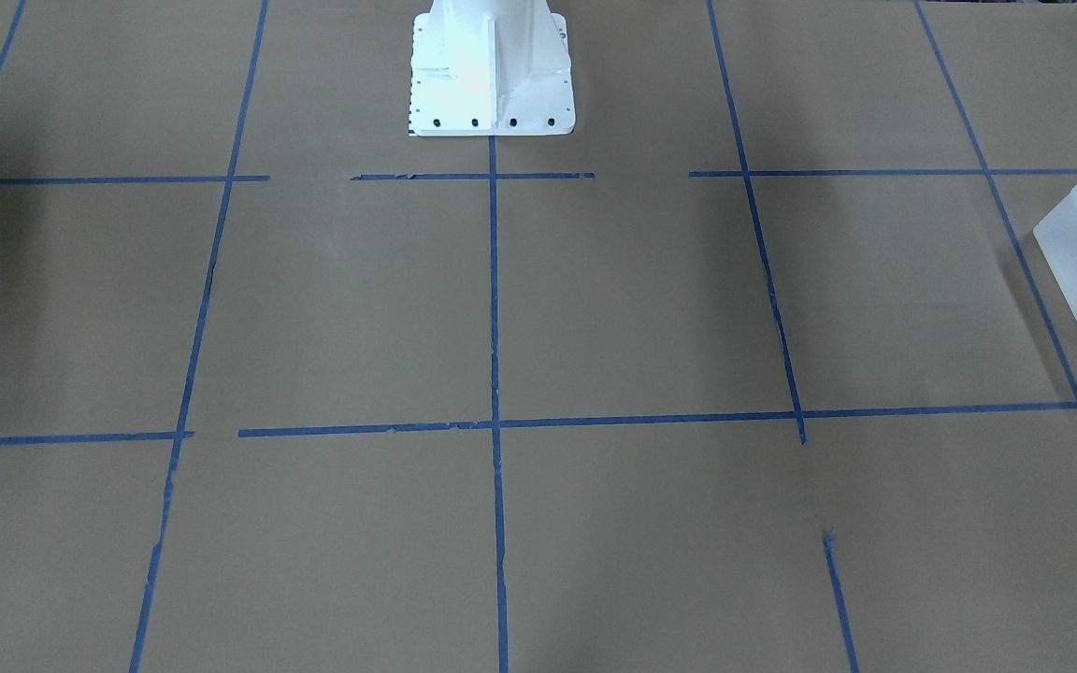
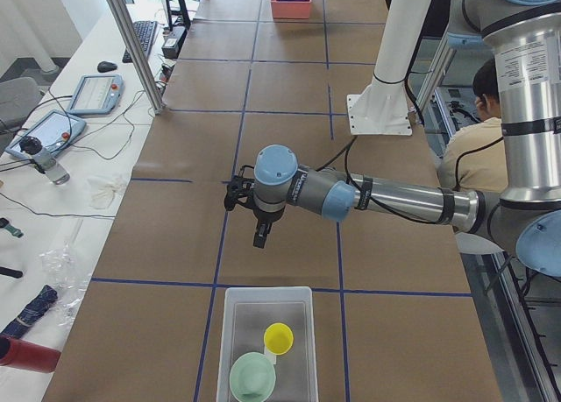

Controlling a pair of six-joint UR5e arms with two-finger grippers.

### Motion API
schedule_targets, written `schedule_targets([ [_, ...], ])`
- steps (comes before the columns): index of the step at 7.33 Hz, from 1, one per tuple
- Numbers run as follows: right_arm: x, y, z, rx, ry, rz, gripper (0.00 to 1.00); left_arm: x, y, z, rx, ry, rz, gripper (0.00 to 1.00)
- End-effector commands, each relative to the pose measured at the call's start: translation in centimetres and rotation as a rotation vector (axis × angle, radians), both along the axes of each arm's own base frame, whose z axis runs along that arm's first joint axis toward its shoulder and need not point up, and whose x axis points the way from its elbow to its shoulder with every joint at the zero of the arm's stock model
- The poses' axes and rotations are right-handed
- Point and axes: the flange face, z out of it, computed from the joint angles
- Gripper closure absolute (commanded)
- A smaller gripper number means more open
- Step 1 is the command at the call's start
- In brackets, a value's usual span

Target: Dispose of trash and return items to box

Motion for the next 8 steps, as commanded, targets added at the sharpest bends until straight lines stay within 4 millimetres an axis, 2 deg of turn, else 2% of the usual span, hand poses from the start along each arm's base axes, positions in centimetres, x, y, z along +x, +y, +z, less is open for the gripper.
schedule_targets([
  [1, -0.5, -0.1, -0.1, 0.009, -0.004, -0.009, 0.0, 0.1, -0.3, 0.1, 0.002, -0.012, -0.002, 0.0],
  [5, -1.0, -0.1, -0.3, 0.027, -0.02, -0.017, 0.0, -0.4, -0.1, 1.8, -0.022, -0.062, -0.018, 0.0],
  [6, -1.1, -0.1, -0.1, 0.024, -0.02, -0.02, 0.0, -0.1, -0.1, 3.1, -0.024, -0.072, 0.014, 0.0],
  [7, -1.4, -0.1, 0.0, 0.023, -0.019, -0.026, 0.0, -0.8, 0.1, 5.4, -0.001, -0.101, 0.129, 0.0],
  [8, -1.5, -0.1, -0.1, 0.023, -0.021, -0.027, 0.0, -2.1, -0.4, 5.3, -0.053, -0.11, 0.169, 0.0],
])
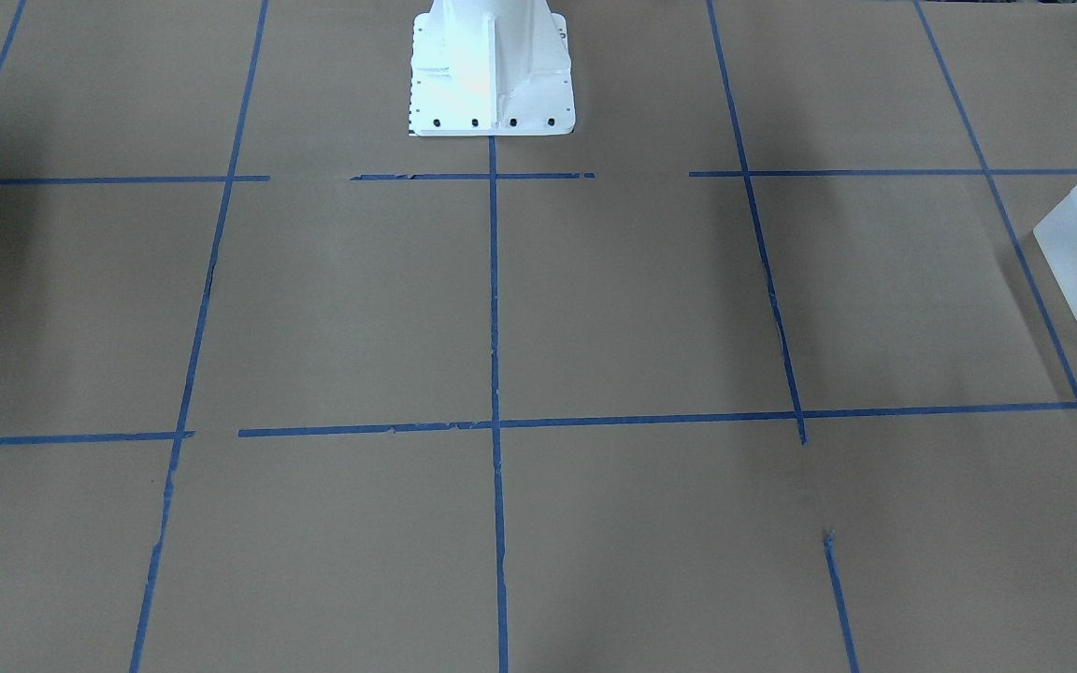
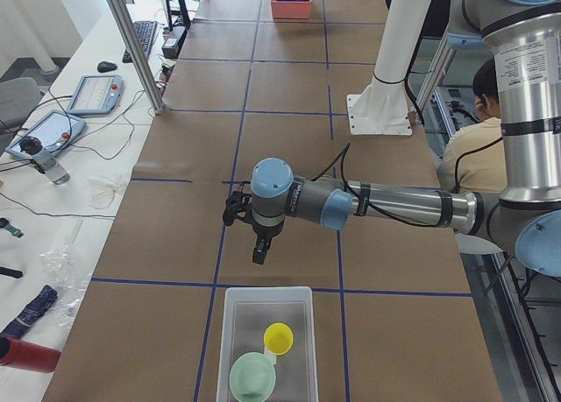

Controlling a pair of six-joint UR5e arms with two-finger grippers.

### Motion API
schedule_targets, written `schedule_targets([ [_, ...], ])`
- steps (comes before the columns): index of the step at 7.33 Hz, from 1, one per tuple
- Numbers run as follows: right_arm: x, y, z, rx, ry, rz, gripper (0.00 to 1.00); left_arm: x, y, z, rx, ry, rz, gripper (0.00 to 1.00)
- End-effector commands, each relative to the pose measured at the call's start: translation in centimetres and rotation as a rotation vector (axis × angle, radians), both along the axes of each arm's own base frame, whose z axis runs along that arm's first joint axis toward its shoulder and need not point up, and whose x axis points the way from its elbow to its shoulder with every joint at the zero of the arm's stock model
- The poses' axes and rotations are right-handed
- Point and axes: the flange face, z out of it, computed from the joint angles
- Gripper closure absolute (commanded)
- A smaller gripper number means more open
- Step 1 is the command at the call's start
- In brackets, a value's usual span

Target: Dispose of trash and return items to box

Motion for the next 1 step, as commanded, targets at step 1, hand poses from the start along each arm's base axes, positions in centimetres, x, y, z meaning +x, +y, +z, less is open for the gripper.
schedule_targets([
  [1, -0.22, 0.02, 0.02, -0.002, -0.006, -0.004, 0.0, -1.91, -2.41, -0.85, -0.05, -0.014, 0.053, 0.0],
])
